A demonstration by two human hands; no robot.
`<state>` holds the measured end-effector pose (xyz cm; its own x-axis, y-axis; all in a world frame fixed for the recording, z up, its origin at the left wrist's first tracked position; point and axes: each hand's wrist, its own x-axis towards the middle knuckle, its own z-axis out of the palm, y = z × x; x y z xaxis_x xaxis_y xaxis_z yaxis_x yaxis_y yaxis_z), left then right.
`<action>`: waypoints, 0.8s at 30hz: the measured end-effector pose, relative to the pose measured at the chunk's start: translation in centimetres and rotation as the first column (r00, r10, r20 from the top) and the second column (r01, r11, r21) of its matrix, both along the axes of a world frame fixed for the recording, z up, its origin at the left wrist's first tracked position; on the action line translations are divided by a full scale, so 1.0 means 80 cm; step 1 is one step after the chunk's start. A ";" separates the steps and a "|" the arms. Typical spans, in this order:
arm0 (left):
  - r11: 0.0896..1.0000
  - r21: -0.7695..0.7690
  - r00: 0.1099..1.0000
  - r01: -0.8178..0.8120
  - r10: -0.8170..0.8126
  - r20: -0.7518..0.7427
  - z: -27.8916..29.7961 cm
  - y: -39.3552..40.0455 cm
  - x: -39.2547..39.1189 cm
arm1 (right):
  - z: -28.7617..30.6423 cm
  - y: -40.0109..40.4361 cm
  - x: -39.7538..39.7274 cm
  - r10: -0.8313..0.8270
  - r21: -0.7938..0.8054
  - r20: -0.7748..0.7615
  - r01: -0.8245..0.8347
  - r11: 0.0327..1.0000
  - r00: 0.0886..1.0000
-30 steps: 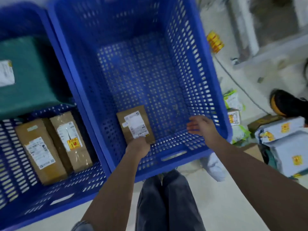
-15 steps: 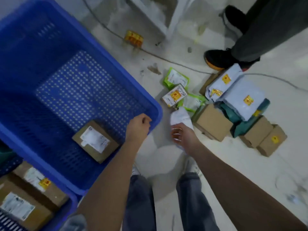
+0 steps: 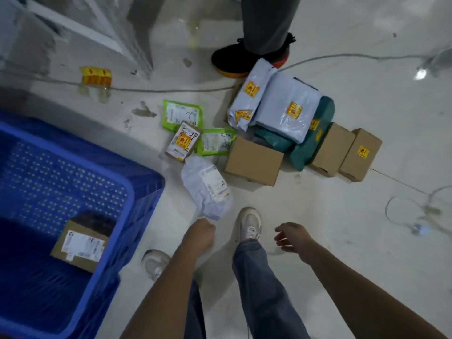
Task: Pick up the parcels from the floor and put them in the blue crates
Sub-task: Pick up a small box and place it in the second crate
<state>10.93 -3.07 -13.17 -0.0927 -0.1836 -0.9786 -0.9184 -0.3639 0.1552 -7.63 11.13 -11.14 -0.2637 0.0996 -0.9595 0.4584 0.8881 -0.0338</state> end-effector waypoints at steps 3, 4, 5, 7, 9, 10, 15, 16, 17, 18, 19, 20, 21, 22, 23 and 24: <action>0.998 -0.050 0.999 0.028 -0.030 -0.039 -0.007 -0.014 -0.057 | -0.006 0.003 -0.039 -0.035 -0.025 -0.004 0.035 0.999 0.999; 0.998 -0.056 0.998 0.040 -0.042 -0.040 -0.012 -0.018 -0.074 | -0.010 0.001 -0.050 -0.043 -0.035 -0.007 0.042 0.998 0.999; 0.996 -0.072 0.998 0.045 -0.048 -0.041 -0.015 -0.023 -0.091 | -0.015 -0.002 -0.061 -0.052 -0.047 -0.011 0.052 0.998 0.999; 0.989 -0.138 0.997 0.050 -0.057 -0.048 -0.025 -0.032 -0.120 | -0.028 -0.011 -0.078 -0.068 -0.072 -0.024 0.067 0.995 0.997; 0.974 -0.210 0.994 0.087 -0.100 -0.052 -0.031 -0.038 -0.144 | -0.044 -0.021 -0.090 -0.080 -0.089 -0.047 0.075 0.993 0.996; 0.968 -0.227 0.992 0.106 -0.120 -0.046 -0.038 -0.041 -0.152 | -0.054 -0.026 -0.094 -0.082 -0.099 -0.058 0.076 0.992 0.995; 0.986 -0.164 0.997 0.015 -0.027 -0.069 -0.093 -0.046 -0.164 | -0.113 -0.041 -0.106 -0.039 -0.104 -0.090 0.030 0.994 0.995; 0.984 -0.176 0.998 -0.001 -0.010 -0.063 -0.106 -0.046 -0.165 | -0.125 -0.043 -0.109 -0.035 -0.102 -0.094 0.025 0.994 0.995; 0.981 -0.194 0.998 -0.008 -0.003 -0.057 -0.118 -0.047 -0.166 | -0.140 -0.046 -0.111 -0.030 -0.105 -0.103 0.019 0.994 0.994; 0.976 -0.217 0.998 -0.016 0.003 -0.062 -0.130 -0.050 -0.167 | -0.153 -0.048 -0.113 -0.026 -0.105 -0.111 0.014 0.994 0.994; 0.971 -0.239 0.998 -0.029 0.015 -0.061 -0.141 -0.054 -0.169 | -0.165 -0.052 -0.115 -0.025 -0.103 -0.115 0.013 0.995 0.993; 0.963 -0.265 0.997 -0.050 0.032 -0.073 -0.155 -0.060 -0.171 | -0.176 -0.056 -0.116 -0.027 -0.105 -0.120 0.015 0.994 0.992; 0.956 -0.284 0.995 -0.071 0.048 -0.087 -0.168 -0.065 -0.173 | -0.187 -0.059 -0.118 -0.036 -0.110 -0.125 0.022 0.994 0.991; 0.950 -0.302 0.993 -0.084 0.053 -0.108 -0.181 -0.070 -0.175 | -0.198 -0.062 -0.121 -0.048 -0.116 -0.133 0.032 0.993 0.990; 0.949 -0.305 0.993 -0.078 0.046 -0.111 -0.195 -0.074 -0.177 | -0.210 -0.065 -0.124 -0.059 -0.118 -0.142 0.043 0.992 0.988; 0.951 -0.303 0.993 -0.062 0.029 -0.112 -0.209 -0.077 -0.178 | -0.220 -0.068 -0.126 -0.069 -0.115 -0.152 0.052 0.992 0.986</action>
